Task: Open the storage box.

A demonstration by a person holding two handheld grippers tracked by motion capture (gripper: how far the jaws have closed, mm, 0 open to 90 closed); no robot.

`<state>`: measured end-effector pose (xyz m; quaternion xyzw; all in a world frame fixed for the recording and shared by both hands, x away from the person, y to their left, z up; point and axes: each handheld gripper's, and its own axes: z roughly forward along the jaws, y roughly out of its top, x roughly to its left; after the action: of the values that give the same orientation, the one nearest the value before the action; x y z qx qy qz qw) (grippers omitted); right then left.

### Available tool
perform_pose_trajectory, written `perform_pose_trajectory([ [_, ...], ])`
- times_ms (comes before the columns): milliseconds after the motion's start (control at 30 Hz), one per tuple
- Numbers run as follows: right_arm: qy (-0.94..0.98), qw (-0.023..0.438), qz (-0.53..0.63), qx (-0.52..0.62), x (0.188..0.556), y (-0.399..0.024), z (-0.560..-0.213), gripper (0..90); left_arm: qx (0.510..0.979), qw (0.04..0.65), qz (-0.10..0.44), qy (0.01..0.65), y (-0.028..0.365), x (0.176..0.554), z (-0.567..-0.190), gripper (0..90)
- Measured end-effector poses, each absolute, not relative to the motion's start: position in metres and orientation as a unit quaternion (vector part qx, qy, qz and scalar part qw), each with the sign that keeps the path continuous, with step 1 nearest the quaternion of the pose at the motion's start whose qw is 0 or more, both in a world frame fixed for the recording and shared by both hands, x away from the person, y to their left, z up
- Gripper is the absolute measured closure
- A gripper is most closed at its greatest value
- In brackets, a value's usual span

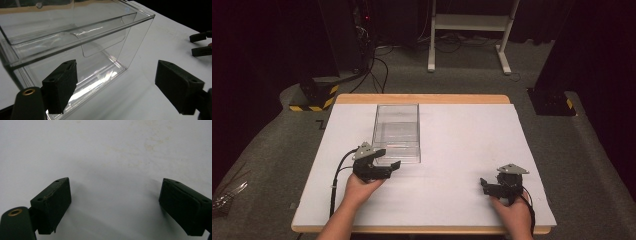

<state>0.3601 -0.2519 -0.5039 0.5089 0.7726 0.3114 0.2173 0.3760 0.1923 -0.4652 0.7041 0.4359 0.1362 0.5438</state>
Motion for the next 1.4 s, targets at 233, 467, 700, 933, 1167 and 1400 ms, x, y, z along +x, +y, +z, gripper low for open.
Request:
perform_pose_trajectory([
  [233,0.773,0.217,0.311,0.509,0.36,-0.252,-0.504,10.6,0.738,0.515,0.141,0.413,0.204,0.385,-0.464,23.7],
  [467,0.773,0.217,0.311,0.509,0.36,-0.252,-0.504,10.6,0.734,0.516,0.162,0.411,0.201,0.386,-0.467,33.3],
  [700,0.773,0.218,0.311,0.509,0.36,-0.252,-0.504,10.6,0.724,0.528,0.172,0.41,0.199,0.385,-0.465,44.6],
  [933,0.773,0.219,0.312,0.507,0.36,-0.252,-0.504,10.8,0.71,0.539,0.179,0.416,0.206,0.386,-0.468,57.0],
  [1167,0.773,0.22,0.311,0.506,0.36,-0.252,-0.504,10.9,0.704,0.552,0.167,0.413,0.211,0.391,-0.472,66.1],
  [1400,0.773,0.221,0.311,0.507,0.36,-0.252,-0.504,11.0,0.705,0.563,0.162,0.401,0.214,0.392,-0.476,71.7],
])
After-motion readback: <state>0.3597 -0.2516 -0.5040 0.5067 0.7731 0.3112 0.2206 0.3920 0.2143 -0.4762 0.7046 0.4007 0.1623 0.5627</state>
